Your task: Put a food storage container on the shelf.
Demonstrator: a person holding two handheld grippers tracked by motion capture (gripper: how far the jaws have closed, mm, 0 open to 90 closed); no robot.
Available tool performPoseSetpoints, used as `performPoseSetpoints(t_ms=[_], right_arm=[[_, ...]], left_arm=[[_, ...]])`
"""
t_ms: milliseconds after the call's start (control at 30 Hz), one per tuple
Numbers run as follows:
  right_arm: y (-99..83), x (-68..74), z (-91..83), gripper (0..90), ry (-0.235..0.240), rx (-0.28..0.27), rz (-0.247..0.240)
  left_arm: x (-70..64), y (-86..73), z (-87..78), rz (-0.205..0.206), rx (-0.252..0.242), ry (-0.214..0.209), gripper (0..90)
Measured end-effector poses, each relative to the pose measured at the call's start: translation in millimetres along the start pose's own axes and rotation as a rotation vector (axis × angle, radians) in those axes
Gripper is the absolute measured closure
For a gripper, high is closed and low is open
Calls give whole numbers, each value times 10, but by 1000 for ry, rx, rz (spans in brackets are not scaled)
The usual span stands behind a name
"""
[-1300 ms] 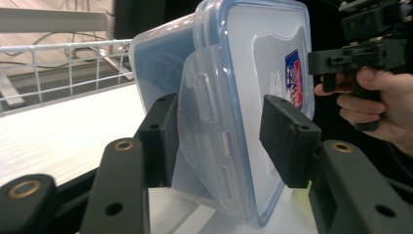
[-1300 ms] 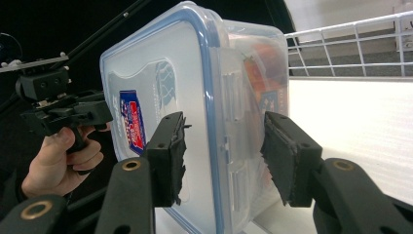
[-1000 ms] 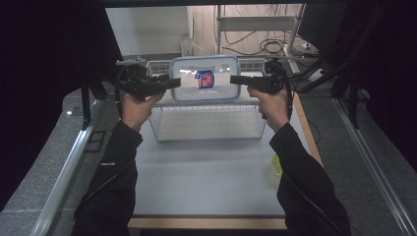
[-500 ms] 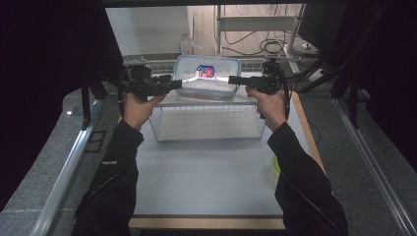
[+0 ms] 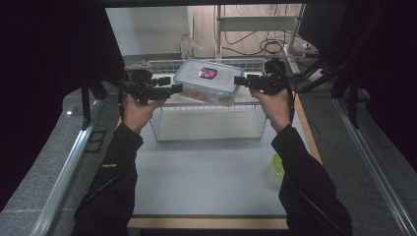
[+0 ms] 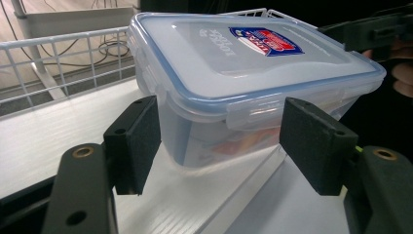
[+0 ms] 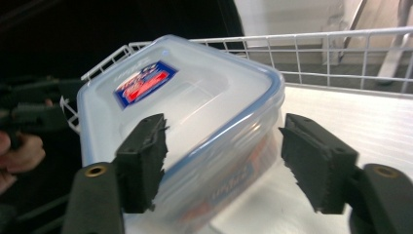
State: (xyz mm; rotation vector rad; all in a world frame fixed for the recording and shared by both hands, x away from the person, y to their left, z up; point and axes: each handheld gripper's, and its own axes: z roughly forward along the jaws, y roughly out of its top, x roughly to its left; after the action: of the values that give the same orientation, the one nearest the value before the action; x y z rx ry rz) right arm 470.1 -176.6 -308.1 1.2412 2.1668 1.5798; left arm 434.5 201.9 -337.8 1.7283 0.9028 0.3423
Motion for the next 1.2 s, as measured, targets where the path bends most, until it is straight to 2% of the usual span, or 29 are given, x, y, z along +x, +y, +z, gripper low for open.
performPoseSetpoints(t_ms=[33,67,133,167,200,233,267,333,367,467,800,967,1000,1033,1200], right_arm=[[-43,89,-83,469,-16,-20,-51],[-43,89,-83,469,-16,-20,-51],[-125,215,-196,592,-13,-31,-99],[-125,215,-196,592,-13,-31,-99],[-196,294,-235,667,-24,-15,-136],[-243,327,-240,705,-31,-2,-155],[-243,327,-240,705,-31,-2,-155],[-334,373,-229,756,-17,25,-174],[-393,409,-187,788,-9,43,-182],[-402,437,-106,809,-37,58,-204],[-313,353,54,833,-90,43,-168],[-284,289,95,838,-119,33,-154],[-265,239,109,838,-120,26,-133],[-265,239,109,838,-120,26,-133],[-265,198,160,838,-130,17,-118]], left_arm=[[-8,-18,-19,9,2,7,335],[-8,-18,-19,9,2,7,346],[-17,-38,-35,20,6,21,374],[-19,-48,-45,25,9,26,374],[-20,-67,-60,26,7,30,409],[-20,-67,-60,26,7,30,431],[-18,-75,-66,21,3,33,431],[-1,-89,-73,13,-1,37,478],[9,-94,-71,7,-2,39,530],[26,-106,-43,-13,-1,32,592],[-1,-63,81,3,40,53,675],[8,-59,90,-1,40,65,717],[13,-58,83,0,36,74,714],[16,-58,76,-3,34,85,714],[38,-64,55,-14,25,86,702]])
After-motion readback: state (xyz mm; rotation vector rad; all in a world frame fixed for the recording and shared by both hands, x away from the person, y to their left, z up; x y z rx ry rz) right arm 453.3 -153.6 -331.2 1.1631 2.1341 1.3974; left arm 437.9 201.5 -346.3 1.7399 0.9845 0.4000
